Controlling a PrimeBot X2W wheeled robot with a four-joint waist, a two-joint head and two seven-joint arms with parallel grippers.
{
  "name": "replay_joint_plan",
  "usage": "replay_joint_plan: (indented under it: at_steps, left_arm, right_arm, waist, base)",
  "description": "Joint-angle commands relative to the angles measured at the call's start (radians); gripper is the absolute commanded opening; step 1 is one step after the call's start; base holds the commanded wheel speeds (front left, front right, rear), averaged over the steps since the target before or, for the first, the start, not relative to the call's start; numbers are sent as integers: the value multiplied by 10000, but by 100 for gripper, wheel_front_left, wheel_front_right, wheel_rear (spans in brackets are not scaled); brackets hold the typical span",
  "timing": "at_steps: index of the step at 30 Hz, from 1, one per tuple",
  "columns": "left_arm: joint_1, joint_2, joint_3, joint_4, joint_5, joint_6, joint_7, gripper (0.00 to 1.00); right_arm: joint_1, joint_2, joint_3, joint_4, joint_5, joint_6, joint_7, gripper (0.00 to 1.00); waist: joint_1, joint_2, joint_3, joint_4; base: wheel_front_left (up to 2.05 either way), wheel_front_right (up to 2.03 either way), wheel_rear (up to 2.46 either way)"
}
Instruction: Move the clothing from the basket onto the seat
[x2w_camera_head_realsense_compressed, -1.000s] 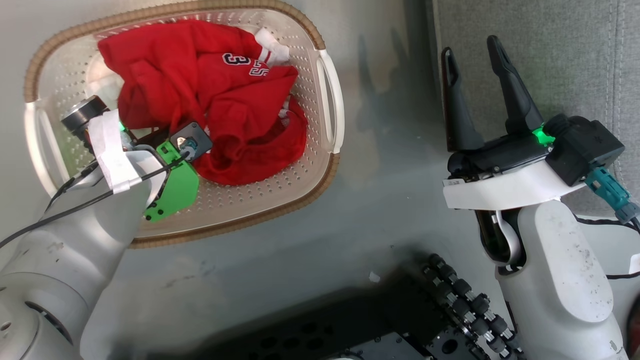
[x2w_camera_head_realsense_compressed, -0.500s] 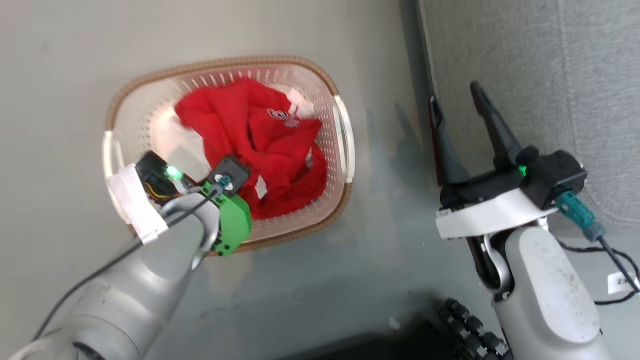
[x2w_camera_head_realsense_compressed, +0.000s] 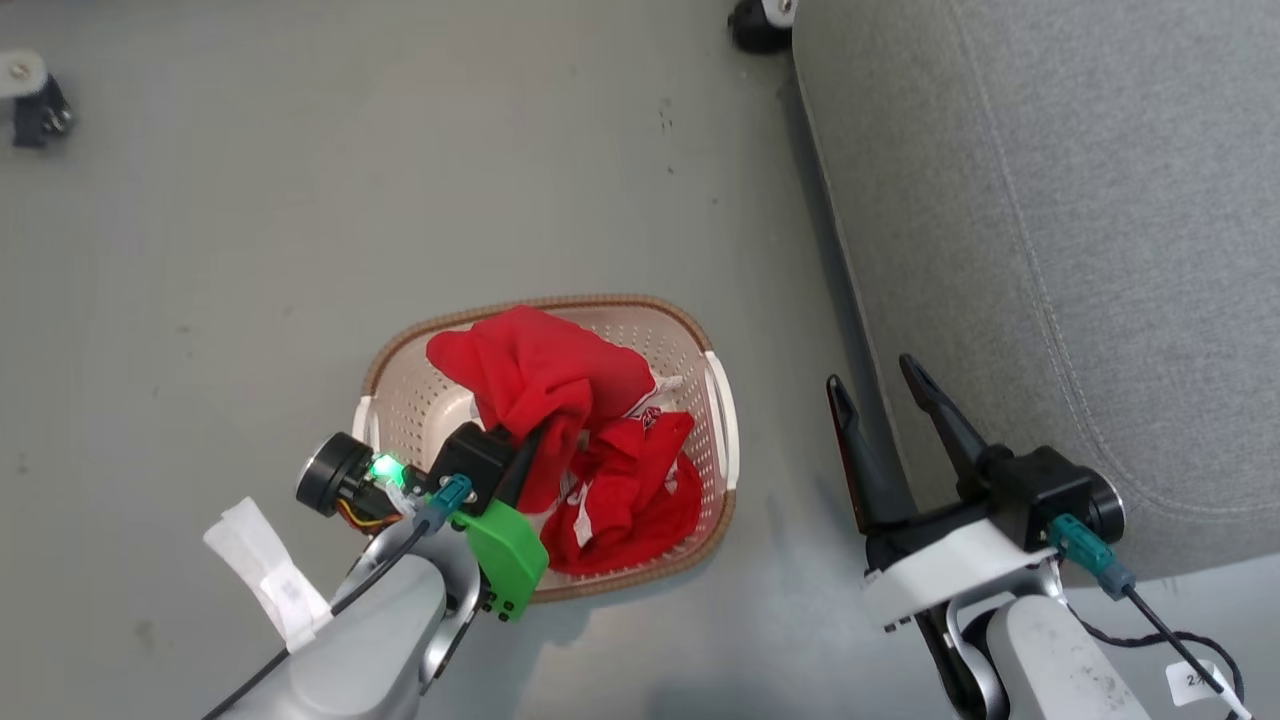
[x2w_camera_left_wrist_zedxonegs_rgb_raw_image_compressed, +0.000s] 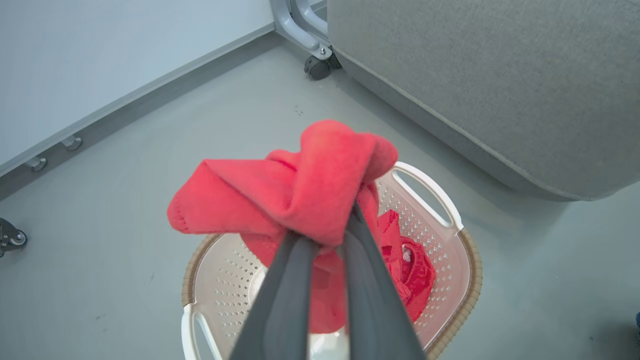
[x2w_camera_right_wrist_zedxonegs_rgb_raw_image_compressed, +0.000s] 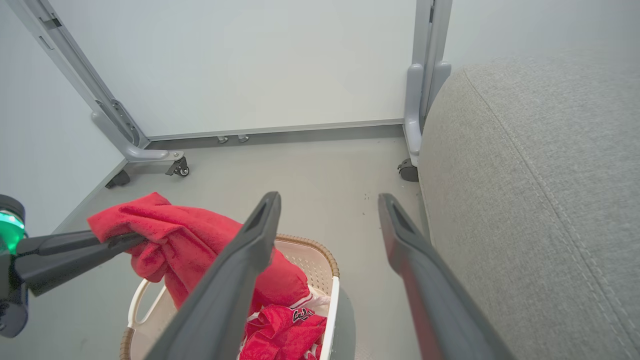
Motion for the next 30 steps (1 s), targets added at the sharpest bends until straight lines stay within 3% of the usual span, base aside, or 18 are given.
replay_joint_plan:
  at_steps: [1,15,30]
  left_arm:
    - [332,81,214,-325,107,98,-36,0]
    - [1861,-128,1629,-2947,1124,151,-37,0]
    - [1545,-834,1406,-4099,1419,-347,-1,0]
  right_arm:
    - [290,-42,-16,62,20,1,-35,100]
    - [1280,-41,325,275,-118,1,-35,100]
    - [1037,-41,1284,155,785,1,-35,100]
  waist:
    - [1,-1,-2022,462]
    - [1,-1,-3661,466]
    - [1,-1,-3931,794]
  base:
    - [0,0,0]
    - [0,0,0]
    - [0,0,0]
